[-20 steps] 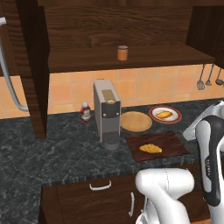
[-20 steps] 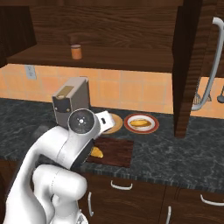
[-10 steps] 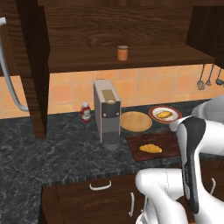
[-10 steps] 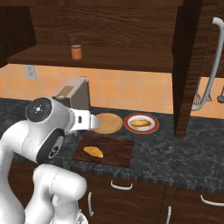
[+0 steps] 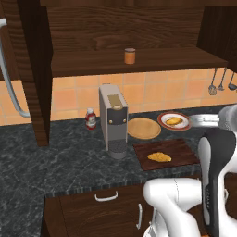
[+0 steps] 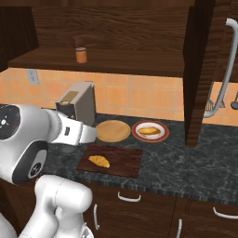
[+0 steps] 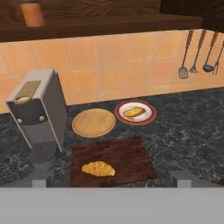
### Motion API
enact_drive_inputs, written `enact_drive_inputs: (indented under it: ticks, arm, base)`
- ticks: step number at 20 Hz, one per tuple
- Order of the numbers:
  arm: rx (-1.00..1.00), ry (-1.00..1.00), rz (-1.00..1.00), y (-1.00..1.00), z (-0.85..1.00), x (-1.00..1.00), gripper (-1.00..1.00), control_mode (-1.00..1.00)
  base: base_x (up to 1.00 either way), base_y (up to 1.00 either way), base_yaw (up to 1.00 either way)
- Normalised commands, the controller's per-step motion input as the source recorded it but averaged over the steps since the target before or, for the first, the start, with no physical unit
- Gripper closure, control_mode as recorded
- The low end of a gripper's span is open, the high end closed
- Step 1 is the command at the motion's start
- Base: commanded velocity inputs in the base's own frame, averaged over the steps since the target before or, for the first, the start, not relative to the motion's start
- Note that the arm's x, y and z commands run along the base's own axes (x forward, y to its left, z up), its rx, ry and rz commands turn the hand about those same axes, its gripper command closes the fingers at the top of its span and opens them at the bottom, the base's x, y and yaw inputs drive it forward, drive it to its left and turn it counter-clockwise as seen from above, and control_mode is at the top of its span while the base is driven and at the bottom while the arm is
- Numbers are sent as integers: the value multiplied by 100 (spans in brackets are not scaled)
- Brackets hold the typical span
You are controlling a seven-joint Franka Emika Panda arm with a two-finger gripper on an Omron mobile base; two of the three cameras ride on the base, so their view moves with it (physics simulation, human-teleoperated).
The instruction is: From the different types of pastries on the counter, select a croissant and place it on the cutting board. Then retrieve a jar of jam from the cabinet and place it alongside the croissant on the cutting board.
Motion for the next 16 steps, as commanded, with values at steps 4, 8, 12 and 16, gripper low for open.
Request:
enact_drive_inputs:
  ticks: [4, 8, 12, 16]
  arm:
    - [1, -30, 7, 6, 53, -35, -100, -100]
    - [-3, -11, 7, 55, 71, -10, -100, -100]
    - [-8, -7, 1, 64, 86, -2, -100, -100]
    - [-4, 0, 0, 41, 94, 18, -100, -100]
  base:
    - [0, 0, 0]
    - [0, 0, 0]
    - [0, 0, 0]
    - [0, 0, 0]
